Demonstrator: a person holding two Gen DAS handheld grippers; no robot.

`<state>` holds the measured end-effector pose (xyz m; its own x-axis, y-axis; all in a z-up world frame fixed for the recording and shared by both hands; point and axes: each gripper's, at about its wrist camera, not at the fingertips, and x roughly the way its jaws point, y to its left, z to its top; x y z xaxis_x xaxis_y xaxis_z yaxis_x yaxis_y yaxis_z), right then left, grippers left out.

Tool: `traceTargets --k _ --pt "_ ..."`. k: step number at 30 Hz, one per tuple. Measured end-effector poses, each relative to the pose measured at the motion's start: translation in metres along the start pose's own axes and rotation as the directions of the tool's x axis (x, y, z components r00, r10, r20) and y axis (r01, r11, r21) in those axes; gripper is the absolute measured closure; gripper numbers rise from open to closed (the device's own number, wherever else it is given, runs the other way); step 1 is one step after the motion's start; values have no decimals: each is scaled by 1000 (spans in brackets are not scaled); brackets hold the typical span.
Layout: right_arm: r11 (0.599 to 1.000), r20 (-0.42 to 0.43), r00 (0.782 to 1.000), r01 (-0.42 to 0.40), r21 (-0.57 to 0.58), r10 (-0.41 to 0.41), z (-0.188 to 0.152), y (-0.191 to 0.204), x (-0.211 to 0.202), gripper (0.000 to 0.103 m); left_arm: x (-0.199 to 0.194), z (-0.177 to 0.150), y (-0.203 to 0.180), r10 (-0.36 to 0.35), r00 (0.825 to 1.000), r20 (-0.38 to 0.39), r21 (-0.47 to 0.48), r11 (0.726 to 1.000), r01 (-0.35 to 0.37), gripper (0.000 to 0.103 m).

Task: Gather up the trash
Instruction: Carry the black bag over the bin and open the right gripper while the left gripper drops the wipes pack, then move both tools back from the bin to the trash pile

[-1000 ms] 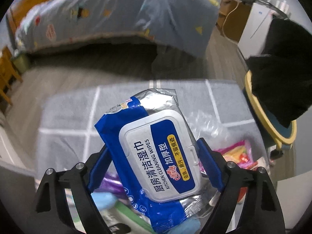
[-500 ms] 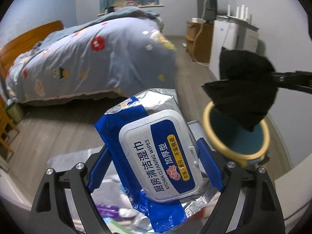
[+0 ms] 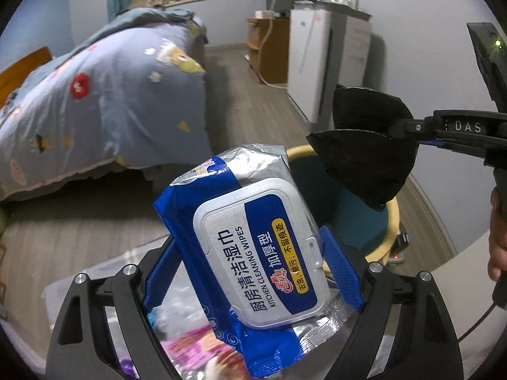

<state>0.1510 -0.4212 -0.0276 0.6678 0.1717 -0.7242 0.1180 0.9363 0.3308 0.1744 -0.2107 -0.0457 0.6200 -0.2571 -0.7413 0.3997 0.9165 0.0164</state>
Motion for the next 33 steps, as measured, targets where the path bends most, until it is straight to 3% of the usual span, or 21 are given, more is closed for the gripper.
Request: traceTargets --k 11,21,23,25,30,33 --pt "988 -54 998 25 154 -17 -12 -57 34 78 58 16 -33 -107 993 -54 23 994 109 17" --pt "978 -102 995 34 208 -13 -22 -69 57 76 96 23 -69 -108 991 -79 117 986 117 15" --pt "980 -102 995 33 198 -13 -22 -69 58 72 96 22 -72 -112 991 -78 127 984 121 13" --pt "981 -104 994 40 188 -21 -22 -69 58 61 96 22 -72 -117 991 -68 127 984 125 10" --pt "976 -95 995 54 210 -34 -21 -76 56 44 96 25 -65 -114 991 -64 95 988 120 8" --pt "974 -93 995 61 217 -42 -21 -78 55 39 93 23 -60 -100 993 -61 88 991 105 8"
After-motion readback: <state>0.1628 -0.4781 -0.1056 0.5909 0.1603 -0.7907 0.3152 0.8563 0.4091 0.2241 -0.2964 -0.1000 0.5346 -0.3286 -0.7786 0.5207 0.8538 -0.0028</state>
